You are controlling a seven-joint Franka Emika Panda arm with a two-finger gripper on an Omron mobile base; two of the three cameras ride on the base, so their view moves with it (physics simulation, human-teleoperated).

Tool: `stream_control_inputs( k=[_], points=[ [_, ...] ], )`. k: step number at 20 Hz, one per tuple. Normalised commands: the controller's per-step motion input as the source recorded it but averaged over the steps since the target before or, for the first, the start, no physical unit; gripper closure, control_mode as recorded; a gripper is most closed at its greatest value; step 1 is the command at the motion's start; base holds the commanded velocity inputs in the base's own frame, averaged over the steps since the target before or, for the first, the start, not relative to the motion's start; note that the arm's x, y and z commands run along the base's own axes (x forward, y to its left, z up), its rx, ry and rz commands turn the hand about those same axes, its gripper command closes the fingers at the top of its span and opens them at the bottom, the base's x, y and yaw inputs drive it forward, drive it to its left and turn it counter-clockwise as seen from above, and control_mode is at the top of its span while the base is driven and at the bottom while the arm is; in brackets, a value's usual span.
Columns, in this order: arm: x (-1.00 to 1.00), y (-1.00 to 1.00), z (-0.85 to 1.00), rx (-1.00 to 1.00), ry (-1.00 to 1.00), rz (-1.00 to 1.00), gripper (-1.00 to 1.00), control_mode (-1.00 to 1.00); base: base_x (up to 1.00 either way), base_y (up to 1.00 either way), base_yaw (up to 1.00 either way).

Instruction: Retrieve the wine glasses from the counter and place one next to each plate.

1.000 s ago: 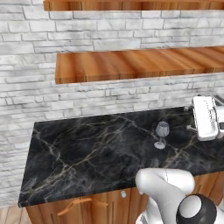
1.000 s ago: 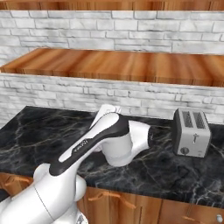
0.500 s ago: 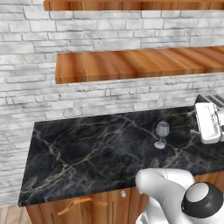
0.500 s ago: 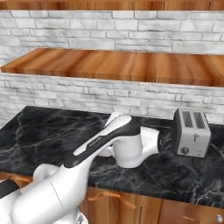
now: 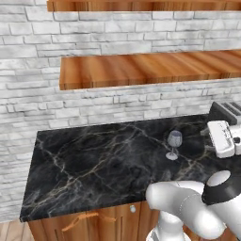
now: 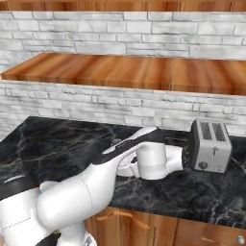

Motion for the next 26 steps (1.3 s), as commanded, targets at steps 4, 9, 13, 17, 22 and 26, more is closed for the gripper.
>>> stream_control_inputs(
  k=[4,9,13,17,22,26],
  points=[
    [0.49,-0.13,-0.41,-0.01,0.2,0.0,-1.0,-1.0,0.0,0.0,0.0],
    [0.45,-0.01,-0.21,0.0,0.1,0.0,-1.0,-1.0,0.0,0.0,0.0],
    [0.45,0.0,-0.46,-0.05,0.0,0.0,-1.0,-1.0,0.0,0.0,0.0],
    [0.33,0.0,-0.45,-0.03,0.0,0.0,-1.0,-1.0,0.0,0.0,0.0],
    [0.28,-0.05,-0.32,0.0,0.0,0.0,-1.0,-1.0,0.0,0.0,0.0],
    [0.25,0.0,-0.35,0.0,0.09,0.0,-1.0,-1.0,0.0,0.0,0.0]
  ],
)
